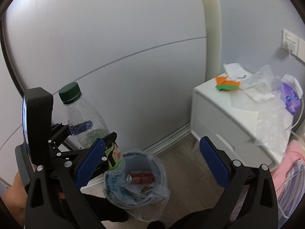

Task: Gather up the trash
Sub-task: 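Carry the bottle with the left tool over the trash bin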

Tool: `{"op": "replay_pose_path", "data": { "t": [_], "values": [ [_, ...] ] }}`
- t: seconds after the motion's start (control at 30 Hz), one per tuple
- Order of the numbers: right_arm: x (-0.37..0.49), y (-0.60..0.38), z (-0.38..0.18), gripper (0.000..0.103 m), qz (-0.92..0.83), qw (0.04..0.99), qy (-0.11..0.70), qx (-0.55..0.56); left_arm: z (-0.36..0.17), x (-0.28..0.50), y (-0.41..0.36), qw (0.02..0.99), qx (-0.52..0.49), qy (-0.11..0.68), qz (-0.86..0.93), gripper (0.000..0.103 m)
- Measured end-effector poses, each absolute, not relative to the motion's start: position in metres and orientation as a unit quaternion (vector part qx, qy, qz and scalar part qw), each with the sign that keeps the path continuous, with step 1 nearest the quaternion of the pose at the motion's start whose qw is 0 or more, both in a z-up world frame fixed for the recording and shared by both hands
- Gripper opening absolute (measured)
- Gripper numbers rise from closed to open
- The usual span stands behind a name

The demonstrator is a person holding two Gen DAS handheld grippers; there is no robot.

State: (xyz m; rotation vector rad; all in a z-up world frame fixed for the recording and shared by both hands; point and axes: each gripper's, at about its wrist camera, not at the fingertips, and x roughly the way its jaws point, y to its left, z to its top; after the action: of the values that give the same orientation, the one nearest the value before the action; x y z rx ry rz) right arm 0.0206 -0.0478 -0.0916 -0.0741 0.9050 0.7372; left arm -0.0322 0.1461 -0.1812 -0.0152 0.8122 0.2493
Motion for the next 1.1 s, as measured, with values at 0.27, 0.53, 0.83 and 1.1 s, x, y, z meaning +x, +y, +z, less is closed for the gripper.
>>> {"op": "replay_pose_path", "data": {
  "t": [0.27,0.53,0.83,1.1],
  "values": [
    [0.004,-0.010,-0.143,0.097,0.359,0.813,0.454,-0.061,-0.240,-0.041,0.173,0.883,-0.025,0.448,0.142,0.061],
    [0.003,0.011,-0.198,0.097,0.380,0.797,0.458,-0.100,-0.319,-0.031,0.181,0.846,-0.048,0.513,0.133,0.061],
    [0.008,0.030,-0.244,0.097,0.397,0.780,0.463,-0.139,-0.371,-0.023,0.187,0.832,-0.049,0.538,0.128,0.061],
    [0.015,0.031,-0.272,0.097,0.386,0.771,0.486,-0.143,-0.412,-0.005,0.181,0.816,-0.039,0.562,0.130,0.061]
  ]
}}
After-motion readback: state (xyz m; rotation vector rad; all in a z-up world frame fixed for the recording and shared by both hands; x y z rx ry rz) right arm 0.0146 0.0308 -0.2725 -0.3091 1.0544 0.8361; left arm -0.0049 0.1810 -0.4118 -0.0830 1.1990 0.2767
